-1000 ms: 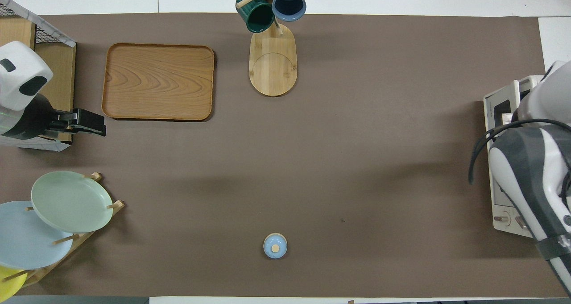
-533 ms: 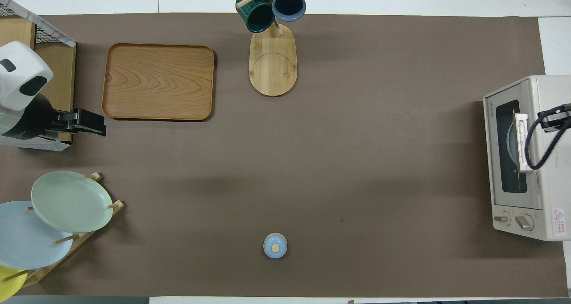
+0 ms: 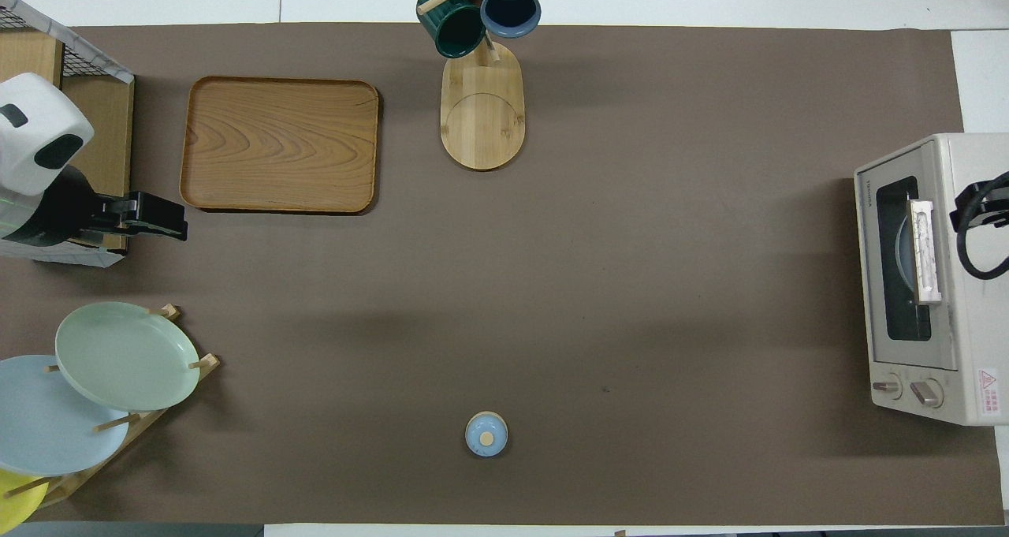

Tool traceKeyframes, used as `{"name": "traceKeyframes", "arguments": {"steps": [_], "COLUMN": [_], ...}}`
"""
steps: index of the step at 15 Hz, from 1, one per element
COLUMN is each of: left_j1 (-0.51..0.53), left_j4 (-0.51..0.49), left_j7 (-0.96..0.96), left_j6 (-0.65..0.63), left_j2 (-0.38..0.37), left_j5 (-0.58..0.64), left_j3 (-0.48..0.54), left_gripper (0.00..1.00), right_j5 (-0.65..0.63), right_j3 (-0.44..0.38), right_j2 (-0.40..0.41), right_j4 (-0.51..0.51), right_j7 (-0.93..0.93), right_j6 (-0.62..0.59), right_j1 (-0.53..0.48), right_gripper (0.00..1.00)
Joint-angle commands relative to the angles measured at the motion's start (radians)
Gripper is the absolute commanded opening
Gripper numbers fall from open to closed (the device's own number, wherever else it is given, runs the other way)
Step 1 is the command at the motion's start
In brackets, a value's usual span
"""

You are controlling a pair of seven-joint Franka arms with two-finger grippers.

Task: Put eggplant into oven

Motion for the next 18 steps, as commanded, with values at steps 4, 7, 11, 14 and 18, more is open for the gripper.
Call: {"name": "traceKeyframes", "arguments": {"steps": [4,7,11,14,18], "left_j1": [0.012,0.014,0.014,0.014,0.012], "left_j4": [-0.005,-0.005,-0.005,-0.005,-0.005], "left_j7": [0.003,0.002,0.002,0.003,0.003], "left_j6": [-0.007,-0.007,-0.007,-0.007,-0.007], "left_j2": [-0.016,-0.016,-0.016,-0.016,-0.016], "left_j5": [0.021,0.021,0.021,0.021,0.021], "left_j3": [-0.01,-0.01,-0.01,-0.01,-0.01], "left_gripper": [1.0,1.0,1.0,1.0,1.0], "right_j5": [0.031,0.031,0.034,0.028,0.034], "right_j3": [0.0,-0.005,-0.025,-0.03,-0.046], "right_j2": [-0.057,-0.069,-0.06,-0.069,-0.069], "right_j4": [-0.099,-0.136,-0.13,-0.124,-0.124], "right_j7": [0.078,0.079,0.076,0.076,0.079], "right_j6": [0.032,0.079,0.056,0.069,0.063], "right_j1": [0.018,0.014,0.006,0.018,0.02], "right_gripper": [1.0,1.0,1.0,1.0,1.0]}}
